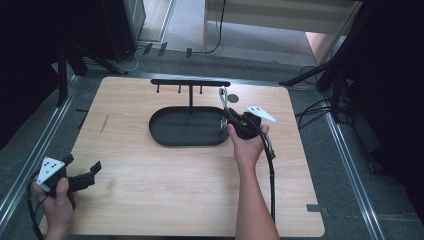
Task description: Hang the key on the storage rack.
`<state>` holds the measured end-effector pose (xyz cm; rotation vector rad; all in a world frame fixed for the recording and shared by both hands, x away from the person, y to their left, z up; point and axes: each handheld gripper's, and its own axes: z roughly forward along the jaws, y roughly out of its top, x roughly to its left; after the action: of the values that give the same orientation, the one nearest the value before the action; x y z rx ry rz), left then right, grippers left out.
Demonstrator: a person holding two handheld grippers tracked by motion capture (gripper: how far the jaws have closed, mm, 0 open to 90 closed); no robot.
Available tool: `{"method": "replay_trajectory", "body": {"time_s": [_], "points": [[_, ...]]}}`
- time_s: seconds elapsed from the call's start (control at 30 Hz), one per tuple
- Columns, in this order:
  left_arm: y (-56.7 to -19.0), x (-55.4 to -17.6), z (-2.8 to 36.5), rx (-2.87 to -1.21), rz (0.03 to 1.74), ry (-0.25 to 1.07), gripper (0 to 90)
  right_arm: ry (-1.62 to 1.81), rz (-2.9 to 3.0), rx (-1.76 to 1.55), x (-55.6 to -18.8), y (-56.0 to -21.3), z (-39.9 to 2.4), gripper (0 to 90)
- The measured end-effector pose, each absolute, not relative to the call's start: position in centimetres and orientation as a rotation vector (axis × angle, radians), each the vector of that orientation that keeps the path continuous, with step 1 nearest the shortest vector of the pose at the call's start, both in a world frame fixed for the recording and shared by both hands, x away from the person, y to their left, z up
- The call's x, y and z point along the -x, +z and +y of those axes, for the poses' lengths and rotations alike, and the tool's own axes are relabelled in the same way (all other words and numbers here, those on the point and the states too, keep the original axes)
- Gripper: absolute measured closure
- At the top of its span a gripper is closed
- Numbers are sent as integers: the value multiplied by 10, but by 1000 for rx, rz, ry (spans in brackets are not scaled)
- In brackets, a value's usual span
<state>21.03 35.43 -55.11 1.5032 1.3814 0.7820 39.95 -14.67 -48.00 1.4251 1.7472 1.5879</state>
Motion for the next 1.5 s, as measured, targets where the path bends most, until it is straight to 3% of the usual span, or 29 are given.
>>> {"method": "replay_trajectory", "body": {"time_s": [0.37,0.8,0.9,0.93,0.97,1.1,1.17,1.5], "points": [[-551,-210,354,-1503,1382,782,0,1501,1721,-1415,-396,-476,-159,704],[-551,-210,354,-1498,1381,781,0,1396,1696,-1269,-375,-470,-186,407],[-551,-210,354,-1501,1382,781,0,1356,1685,-1300,-364,-470,-199,271],[-551,-210,354,-1500,1382,782,0,1356,1685,-1300,-364,-470,-199,271],[-551,-210,354,-1500,1383,781,0,1315,1674,-1348,-356,-471,-208,165],[-551,-210,354,-1501,1383,782,0,1270,1668,-1352,-343,-475,-220,124],[-551,-210,354,-1503,1383,783,0,1299,1667,-1365,-330,-480,-236,13],[-551,-210,354,-1500,1385,777,0,1263,1628,-1384,-298,-497,-273,0]]}}
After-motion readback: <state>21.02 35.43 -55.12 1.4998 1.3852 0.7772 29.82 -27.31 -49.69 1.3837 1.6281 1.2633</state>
